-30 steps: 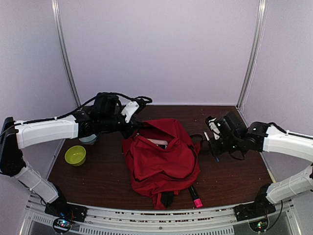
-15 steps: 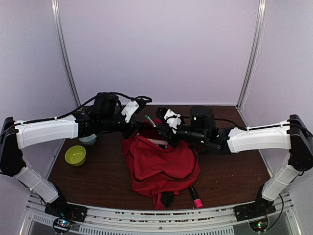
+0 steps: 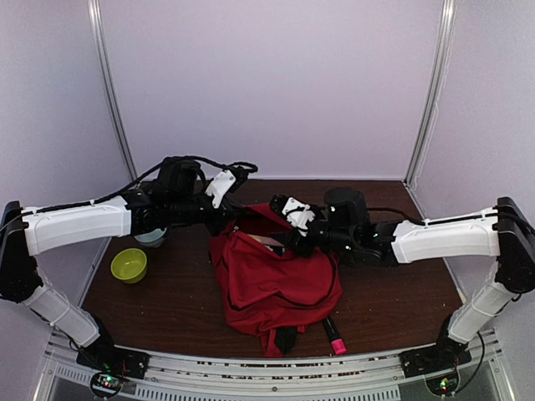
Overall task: Pack the student bag
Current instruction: Place the pen in the lower front pocket of the bag, then pick up the pen from the corner of the board.
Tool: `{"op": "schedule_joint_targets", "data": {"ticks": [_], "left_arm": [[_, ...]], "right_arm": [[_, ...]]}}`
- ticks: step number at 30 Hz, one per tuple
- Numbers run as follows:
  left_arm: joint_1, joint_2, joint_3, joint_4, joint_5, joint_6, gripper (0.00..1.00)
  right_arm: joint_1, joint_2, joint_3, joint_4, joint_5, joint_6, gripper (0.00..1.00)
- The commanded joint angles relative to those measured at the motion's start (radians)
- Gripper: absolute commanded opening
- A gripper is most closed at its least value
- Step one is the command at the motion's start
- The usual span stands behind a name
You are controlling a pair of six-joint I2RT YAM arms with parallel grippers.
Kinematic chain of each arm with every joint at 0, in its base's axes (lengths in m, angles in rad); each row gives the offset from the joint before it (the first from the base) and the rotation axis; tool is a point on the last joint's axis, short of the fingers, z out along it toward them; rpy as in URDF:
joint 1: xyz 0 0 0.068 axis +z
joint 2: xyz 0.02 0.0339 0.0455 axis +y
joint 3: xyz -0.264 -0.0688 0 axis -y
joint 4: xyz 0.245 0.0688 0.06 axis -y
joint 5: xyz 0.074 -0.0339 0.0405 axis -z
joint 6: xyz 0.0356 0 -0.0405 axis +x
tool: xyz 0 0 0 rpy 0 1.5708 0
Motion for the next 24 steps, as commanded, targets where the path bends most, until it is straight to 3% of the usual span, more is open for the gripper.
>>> {"op": "schedule_joint_targets", "data": {"ticks": [1,5,9,13,15,17,20,24], "left_arm": [[0.002,-0.014,0.045,0.084,0.024,-0.002,0.00],[0.002,-0.016,0.042,0.086,0.023,-0.002,0.00],[0.001,-0.020,0.037,0.080,0.018,-0.011,0.00],[0.001,-0.018,0.032,0.082,0.012,-0.014,0.00],[0.001,-0.015,0.037,0.075,0.003,-0.014,0.00],[0.000,-0.013,0.040,0.067,0.001,-0.017,0.00],[0.001,-0.014,0.039,0.068,0.003,-0.026,0.00],[0.000,-0.016,0.039,0.063,0.002,-0.029,0.00]], "right_arm": [[0.001,-0.180,0.103,-0.293,0.065,0.185,0.56],[0.004,-0.258,0.167,-0.699,0.214,0.462,0.54],[0.045,-0.345,0.051,-0.953,0.289,0.723,0.53],[0.160,-0.401,-0.060,-1.118,0.285,0.907,0.70],[0.224,-0.407,-0.096,-1.162,0.267,0.973,0.88],[0.267,-0.410,-0.133,-1.155,0.259,1.016,0.90],[0.293,-0.381,-0.180,-1.098,0.219,1.030,0.88],[0.307,-0.263,-0.177,-1.037,0.179,0.992,0.73]]}}
